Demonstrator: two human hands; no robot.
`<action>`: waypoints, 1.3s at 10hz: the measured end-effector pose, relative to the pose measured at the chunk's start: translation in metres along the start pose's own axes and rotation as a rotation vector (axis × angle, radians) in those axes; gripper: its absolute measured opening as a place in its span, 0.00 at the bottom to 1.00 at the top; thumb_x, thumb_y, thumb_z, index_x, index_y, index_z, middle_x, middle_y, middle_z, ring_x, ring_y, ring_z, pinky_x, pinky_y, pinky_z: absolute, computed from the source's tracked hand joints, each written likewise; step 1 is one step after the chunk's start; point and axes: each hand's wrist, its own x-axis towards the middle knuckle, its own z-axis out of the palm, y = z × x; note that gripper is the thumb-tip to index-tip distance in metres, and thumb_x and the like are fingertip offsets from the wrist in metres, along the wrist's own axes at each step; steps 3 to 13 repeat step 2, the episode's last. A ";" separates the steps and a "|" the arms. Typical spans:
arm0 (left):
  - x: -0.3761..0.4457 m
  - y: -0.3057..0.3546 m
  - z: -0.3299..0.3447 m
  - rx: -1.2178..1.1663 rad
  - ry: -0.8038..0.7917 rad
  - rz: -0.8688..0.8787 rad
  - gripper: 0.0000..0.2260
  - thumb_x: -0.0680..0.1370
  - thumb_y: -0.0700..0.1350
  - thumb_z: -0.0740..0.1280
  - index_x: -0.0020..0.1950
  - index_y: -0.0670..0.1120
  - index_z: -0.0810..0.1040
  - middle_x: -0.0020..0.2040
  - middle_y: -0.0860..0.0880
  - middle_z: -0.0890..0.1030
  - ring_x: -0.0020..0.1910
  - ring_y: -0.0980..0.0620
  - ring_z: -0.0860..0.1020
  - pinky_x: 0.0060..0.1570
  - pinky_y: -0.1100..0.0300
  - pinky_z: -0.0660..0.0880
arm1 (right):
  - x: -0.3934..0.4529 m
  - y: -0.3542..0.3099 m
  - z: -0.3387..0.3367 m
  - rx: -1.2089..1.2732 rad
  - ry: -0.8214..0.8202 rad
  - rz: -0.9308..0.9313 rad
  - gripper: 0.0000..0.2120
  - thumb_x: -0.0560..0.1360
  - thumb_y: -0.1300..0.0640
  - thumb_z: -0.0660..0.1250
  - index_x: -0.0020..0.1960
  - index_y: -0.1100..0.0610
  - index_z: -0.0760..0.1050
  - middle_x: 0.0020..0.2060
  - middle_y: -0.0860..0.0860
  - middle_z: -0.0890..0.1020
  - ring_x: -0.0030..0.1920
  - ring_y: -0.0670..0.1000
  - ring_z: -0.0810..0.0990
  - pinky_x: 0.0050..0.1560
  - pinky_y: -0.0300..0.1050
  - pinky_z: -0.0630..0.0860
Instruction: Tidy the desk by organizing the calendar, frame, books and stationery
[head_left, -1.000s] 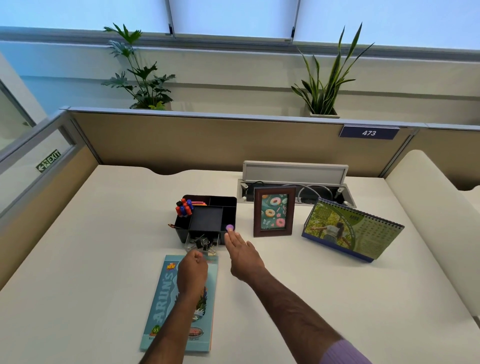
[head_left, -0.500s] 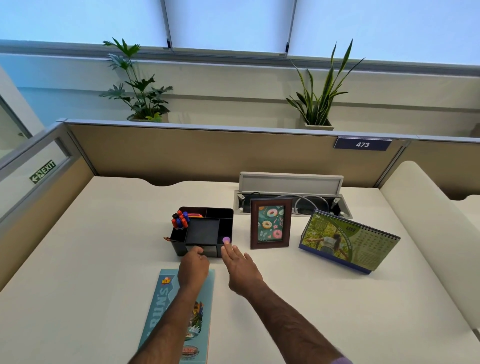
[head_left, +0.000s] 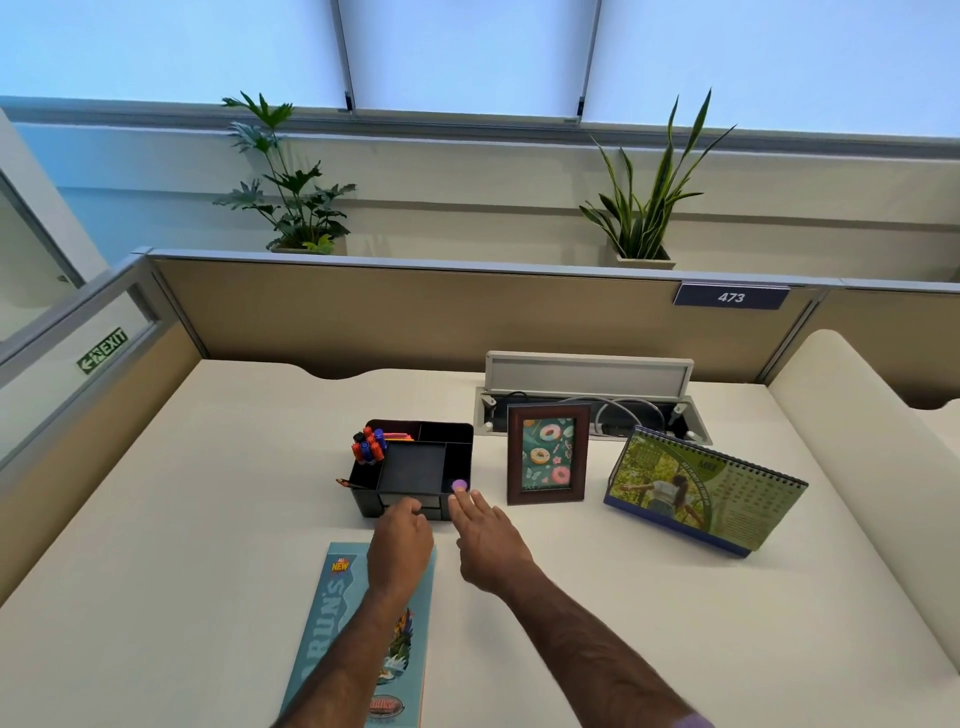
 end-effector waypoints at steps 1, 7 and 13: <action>-0.017 -0.001 0.003 0.092 0.055 0.160 0.10 0.79 0.45 0.66 0.58 0.44 0.80 0.53 0.46 0.81 0.51 0.48 0.78 0.45 0.54 0.78 | -0.009 0.000 0.002 0.016 0.047 -0.011 0.33 0.82 0.54 0.58 0.79 0.56 0.43 0.79 0.53 0.42 0.79 0.56 0.44 0.77 0.55 0.52; -0.026 -0.005 0.015 0.155 0.058 0.248 0.13 0.78 0.47 0.69 0.60 0.43 0.80 0.55 0.45 0.82 0.53 0.46 0.79 0.48 0.54 0.79 | -0.022 0.006 0.012 0.037 0.094 0.022 0.31 0.83 0.48 0.53 0.79 0.56 0.42 0.79 0.54 0.42 0.79 0.56 0.42 0.77 0.55 0.48; -0.026 -0.005 0.015 0.155 0.058 0.248 0.13 0.78 0.47 0.69 0.60 0.43 0.80 0.55 0.45 0.82 0.53 0.46 0.79 0.48 0.54 0.79 | -0.022 0.006 0.012 0.037 0.094 0.022 0.31 0.83 0.48 0.53 0.79 0.56 0.42 0.79 0.54 0.42 0.79 0.56 0.42 0.77 0.55 0.48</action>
